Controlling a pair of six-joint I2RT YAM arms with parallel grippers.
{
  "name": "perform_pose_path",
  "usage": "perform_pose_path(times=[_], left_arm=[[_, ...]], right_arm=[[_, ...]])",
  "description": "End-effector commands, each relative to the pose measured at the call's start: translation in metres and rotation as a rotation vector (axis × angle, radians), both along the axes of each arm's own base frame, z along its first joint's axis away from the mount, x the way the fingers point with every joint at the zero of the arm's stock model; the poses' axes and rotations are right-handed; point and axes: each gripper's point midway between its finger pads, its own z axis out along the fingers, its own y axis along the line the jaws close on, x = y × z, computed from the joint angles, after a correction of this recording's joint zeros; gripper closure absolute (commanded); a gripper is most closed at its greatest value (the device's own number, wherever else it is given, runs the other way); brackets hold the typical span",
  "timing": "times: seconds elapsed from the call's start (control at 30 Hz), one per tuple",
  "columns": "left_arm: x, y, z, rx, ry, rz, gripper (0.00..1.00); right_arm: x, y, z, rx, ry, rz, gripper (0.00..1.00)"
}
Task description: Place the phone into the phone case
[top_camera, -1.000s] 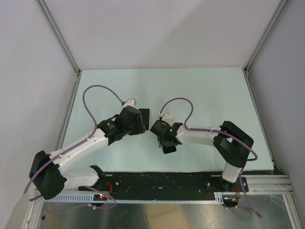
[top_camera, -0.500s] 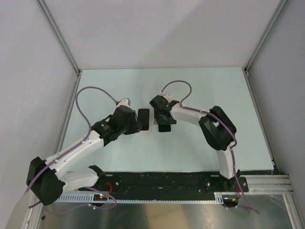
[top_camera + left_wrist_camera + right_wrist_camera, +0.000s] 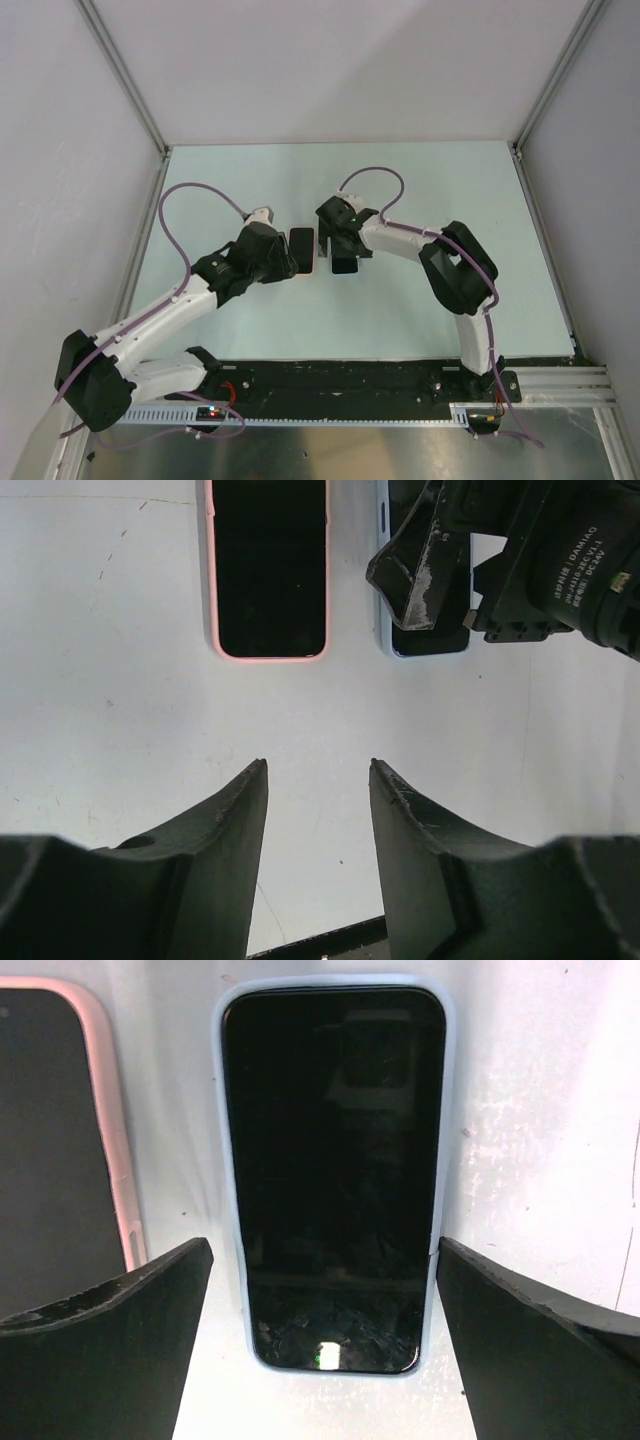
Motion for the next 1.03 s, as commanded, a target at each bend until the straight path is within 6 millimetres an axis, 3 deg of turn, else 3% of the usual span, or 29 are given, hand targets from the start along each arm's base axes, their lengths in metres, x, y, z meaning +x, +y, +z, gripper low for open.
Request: perform_pose_path(times=[0.0, 0.1, 0.23, 0.37, 0.43, 0.53, 0.63, 0.77, 1.0], left_arm=[[0.005, -0.001, 0.010, -0.015, -0.041, -0.010, 0.49], [0.007, -0.002, 0.014, -0.016, -0.052, -0.012, 0.44], [0.010, -0.002, 0.025, -0.018, -0.083, -0.017, 0.30], [0.014, -0.002, 0.041, -0.023, -0.130, -0.032, 0.04], [0.014, 0.000, 0.049, -0.024, -0.156, -0.031, 0.01], [0.014, 0.008, 0.059, -0.019, -0.202, -0.013, 0.01], [0.012, 0.017, 0.064, -0.015, -0.236, 0.007, 0.00], [0.010, 0.023, 0.063, -0.016, -0.247, 0.033, 0.00], [0.013, 0.026, 0.065, -0.019, -0.258, 0.069, 0.00]], right_arm=[[0.012, 0.020, 0.049, 0.146, -0.097, 0.048, 0.01], [0.015, 0.020, 0.075, 0.191, -0.137, 0.057, 0.01], [0.008, 0.007, 0.107, 0.217, -0.184, 0.046, 0.01], [-0.006, -0.021, 0.146, 0.253, -0.260, 0.016, 0.01], [-0.020, -0.038, 0.173, 0.291, -0.320, 0.009, 0.01], [-0.042, -0.062, 0.194, 0.331, -0.390, 0.001, 0.01], [-0.062, -0.084, 0.203, 0.377, -0.450, -0.023, 0.01], [-0.079, -0.097, 0.201, 0.438, -0.482, -0.041, 0.01], [-0.080, -0.099, 0.197, 0.438, -0.500, -0.031, 0.01]])
